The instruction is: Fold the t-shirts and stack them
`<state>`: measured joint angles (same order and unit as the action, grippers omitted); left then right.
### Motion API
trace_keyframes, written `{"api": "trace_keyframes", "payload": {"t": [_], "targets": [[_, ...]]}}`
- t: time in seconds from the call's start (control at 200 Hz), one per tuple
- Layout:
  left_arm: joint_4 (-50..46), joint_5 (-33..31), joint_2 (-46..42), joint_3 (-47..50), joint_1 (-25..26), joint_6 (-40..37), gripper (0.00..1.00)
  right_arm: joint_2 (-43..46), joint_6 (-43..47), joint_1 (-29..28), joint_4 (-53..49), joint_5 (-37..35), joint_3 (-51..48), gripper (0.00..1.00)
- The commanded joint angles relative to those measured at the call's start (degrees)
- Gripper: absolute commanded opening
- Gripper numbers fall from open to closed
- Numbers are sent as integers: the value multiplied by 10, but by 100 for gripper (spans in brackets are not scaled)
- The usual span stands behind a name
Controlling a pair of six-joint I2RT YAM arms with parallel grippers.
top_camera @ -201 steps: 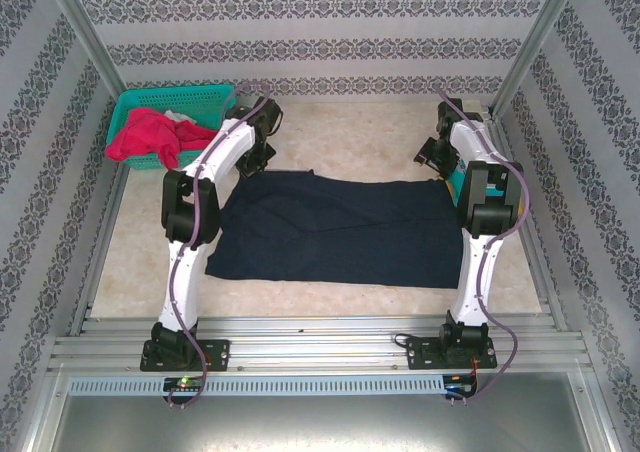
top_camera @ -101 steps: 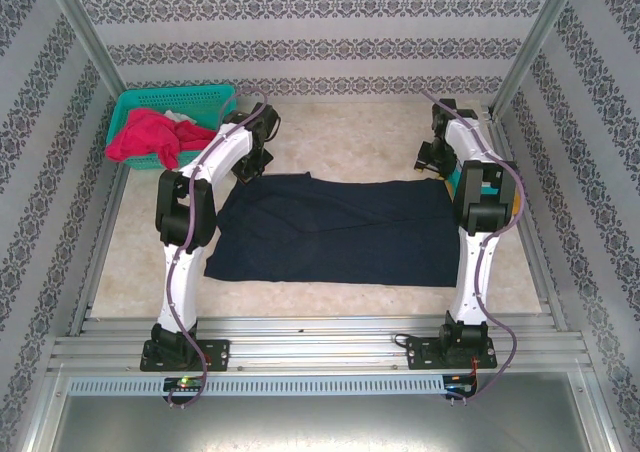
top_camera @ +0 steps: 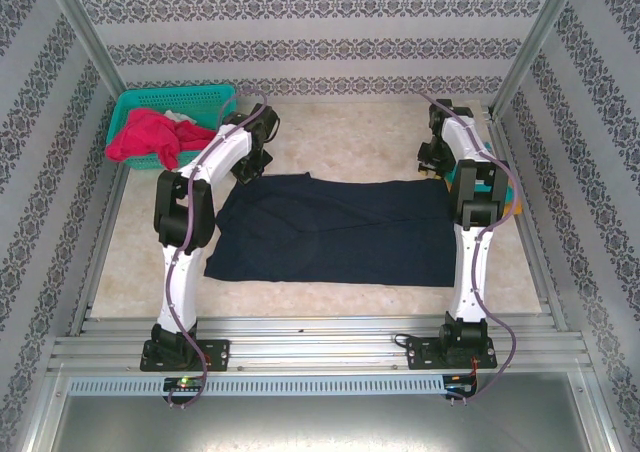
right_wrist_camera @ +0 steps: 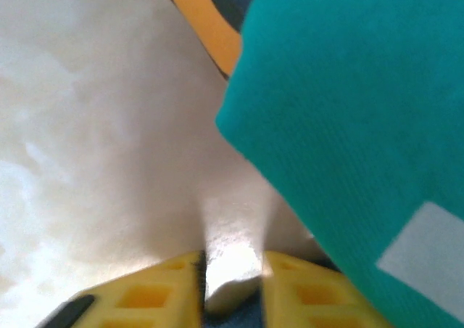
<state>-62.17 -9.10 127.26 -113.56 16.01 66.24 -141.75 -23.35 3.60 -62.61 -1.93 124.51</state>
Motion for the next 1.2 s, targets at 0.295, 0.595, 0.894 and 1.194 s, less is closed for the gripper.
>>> {"api": "trace_keyframes", "payload": {"t": [0.295,0.595,0.894,1.194], "targets": [[8,-15,-31,7,-5,-5,0,32,-2,-3,-23,-25,0,27],[11,-14,-33,14,-5,-8,0,97,-13,-5,24,-40,-89,34],[15,-11,-37,20,-5,-10,0,78,-44,-5,34,-32,-108,35],[11,-12,-41,19,-7,-13,0,35,-76,-12,30,-4,-84,34]]}}
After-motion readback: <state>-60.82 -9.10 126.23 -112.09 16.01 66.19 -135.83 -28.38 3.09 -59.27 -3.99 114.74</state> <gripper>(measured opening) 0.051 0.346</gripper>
